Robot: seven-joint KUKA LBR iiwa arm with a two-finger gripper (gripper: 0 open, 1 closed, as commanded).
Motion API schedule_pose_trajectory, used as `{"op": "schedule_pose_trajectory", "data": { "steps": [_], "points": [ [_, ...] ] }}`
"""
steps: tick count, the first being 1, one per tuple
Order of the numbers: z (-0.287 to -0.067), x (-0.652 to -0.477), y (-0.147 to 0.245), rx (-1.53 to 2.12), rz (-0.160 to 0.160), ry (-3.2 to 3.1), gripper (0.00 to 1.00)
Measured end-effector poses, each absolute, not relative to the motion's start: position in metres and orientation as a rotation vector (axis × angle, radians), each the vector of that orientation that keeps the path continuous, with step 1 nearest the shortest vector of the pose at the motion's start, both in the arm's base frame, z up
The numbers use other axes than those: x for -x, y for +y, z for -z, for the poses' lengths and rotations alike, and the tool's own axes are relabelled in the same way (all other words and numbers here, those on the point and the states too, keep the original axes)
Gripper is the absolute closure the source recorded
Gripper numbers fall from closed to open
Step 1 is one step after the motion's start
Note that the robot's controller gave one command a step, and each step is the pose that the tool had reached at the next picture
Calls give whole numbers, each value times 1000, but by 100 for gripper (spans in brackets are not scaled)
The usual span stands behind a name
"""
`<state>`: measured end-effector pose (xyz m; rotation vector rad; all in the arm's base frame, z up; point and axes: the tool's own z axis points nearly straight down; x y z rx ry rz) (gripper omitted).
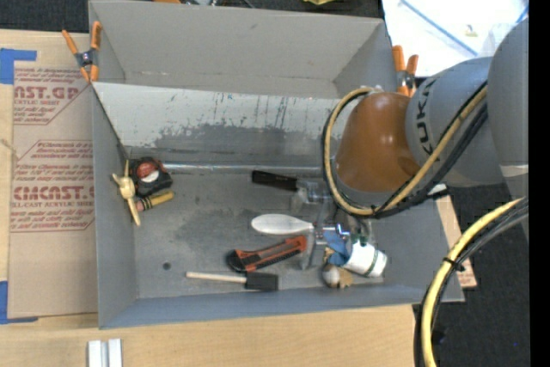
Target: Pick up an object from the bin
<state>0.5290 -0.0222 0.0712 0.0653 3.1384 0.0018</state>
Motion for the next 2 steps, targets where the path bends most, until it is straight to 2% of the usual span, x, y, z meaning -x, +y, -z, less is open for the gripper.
{"op": "schedule_pose_trajectory", "data": {
  "steps": [1, 2],
  "points": [
    [-70, -529, -17, 96, -3, 3124, 0],
    [-68, -528, -22, -20, -4, 3136, 0]
  ]
}}
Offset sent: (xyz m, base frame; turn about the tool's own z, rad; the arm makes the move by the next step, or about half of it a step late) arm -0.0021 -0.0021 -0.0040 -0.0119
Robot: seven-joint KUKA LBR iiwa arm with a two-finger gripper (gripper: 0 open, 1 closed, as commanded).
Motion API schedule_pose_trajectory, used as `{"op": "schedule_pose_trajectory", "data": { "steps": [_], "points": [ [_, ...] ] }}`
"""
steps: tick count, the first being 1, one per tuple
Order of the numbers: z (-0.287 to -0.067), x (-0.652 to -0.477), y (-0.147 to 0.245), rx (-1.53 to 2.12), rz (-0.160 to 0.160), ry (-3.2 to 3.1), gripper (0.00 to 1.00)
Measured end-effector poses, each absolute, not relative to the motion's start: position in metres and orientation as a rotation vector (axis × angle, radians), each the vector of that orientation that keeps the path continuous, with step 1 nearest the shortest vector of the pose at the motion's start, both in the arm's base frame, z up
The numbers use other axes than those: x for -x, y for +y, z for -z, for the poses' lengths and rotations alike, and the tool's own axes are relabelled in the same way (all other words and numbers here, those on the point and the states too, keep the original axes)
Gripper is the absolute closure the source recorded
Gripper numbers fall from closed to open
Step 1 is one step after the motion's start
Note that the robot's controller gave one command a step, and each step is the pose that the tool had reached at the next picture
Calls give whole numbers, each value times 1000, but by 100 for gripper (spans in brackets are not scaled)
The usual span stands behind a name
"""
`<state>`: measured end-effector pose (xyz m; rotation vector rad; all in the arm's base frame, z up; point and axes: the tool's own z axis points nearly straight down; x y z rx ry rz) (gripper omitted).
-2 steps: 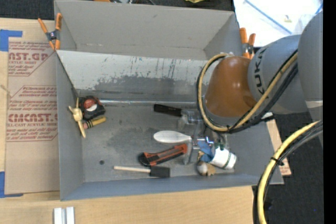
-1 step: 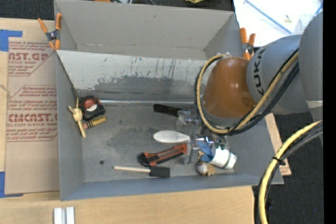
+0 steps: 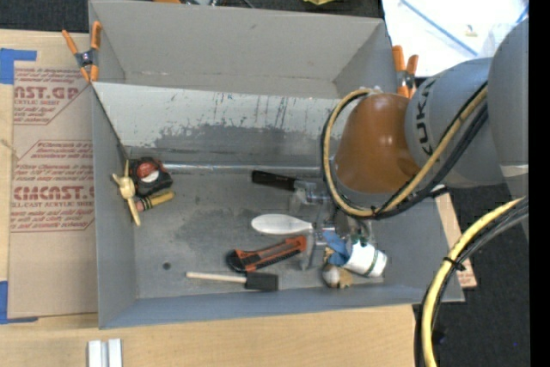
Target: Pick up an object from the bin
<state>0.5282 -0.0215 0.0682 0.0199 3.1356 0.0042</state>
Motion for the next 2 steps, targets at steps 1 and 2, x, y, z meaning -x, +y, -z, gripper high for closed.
{"op": "schedule_pose_trajectory", "data": {
  "steps": [1, 2],
  "points": [
    [-70, -529, -17, 86, -3, 3123, 0],
    [-70, -530, -19, -5, -7, 3128, 100]
  ]
}}
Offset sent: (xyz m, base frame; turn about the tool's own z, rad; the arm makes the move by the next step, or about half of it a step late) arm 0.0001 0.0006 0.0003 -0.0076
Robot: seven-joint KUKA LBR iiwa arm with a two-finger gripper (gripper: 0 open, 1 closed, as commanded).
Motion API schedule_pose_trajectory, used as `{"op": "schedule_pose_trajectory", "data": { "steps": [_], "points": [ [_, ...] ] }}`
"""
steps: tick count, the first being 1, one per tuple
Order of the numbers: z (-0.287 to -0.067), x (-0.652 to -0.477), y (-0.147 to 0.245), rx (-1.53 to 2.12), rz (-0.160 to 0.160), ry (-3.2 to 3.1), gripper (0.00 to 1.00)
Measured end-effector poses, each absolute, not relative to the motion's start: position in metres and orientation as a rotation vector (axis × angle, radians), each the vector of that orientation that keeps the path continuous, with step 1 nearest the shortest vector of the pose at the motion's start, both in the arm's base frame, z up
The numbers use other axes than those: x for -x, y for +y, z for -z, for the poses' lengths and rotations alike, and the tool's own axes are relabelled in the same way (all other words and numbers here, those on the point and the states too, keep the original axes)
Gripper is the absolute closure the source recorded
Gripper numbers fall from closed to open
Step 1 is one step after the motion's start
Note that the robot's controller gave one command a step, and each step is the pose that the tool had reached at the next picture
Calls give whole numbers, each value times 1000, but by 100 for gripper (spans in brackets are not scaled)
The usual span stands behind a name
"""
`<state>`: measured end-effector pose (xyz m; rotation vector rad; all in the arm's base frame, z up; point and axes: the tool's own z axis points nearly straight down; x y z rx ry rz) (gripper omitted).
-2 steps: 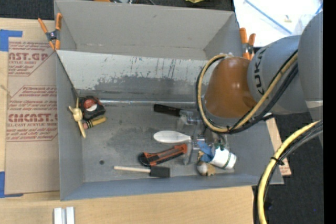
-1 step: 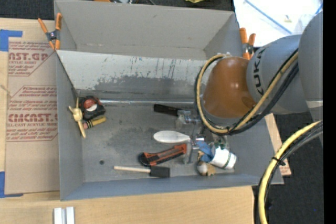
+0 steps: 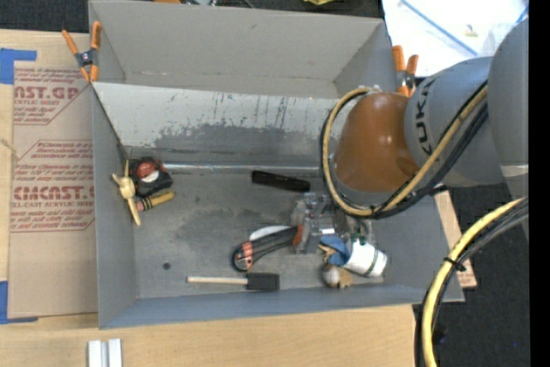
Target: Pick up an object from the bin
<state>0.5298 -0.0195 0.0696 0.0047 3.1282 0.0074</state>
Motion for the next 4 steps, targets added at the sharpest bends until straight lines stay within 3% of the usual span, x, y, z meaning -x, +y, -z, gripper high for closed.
{"op": "schedule_pose_trajectory", "data": {
  "steps": [1, 2, 4],
  "points": [
    [-70, -530, -20, -7, -7, 3128, 100],
    [-84, -526, -19, -6, -7, 3141, 100],
    [-159, -528, -20, -7, -6, 3134, 100]
  ]
}}
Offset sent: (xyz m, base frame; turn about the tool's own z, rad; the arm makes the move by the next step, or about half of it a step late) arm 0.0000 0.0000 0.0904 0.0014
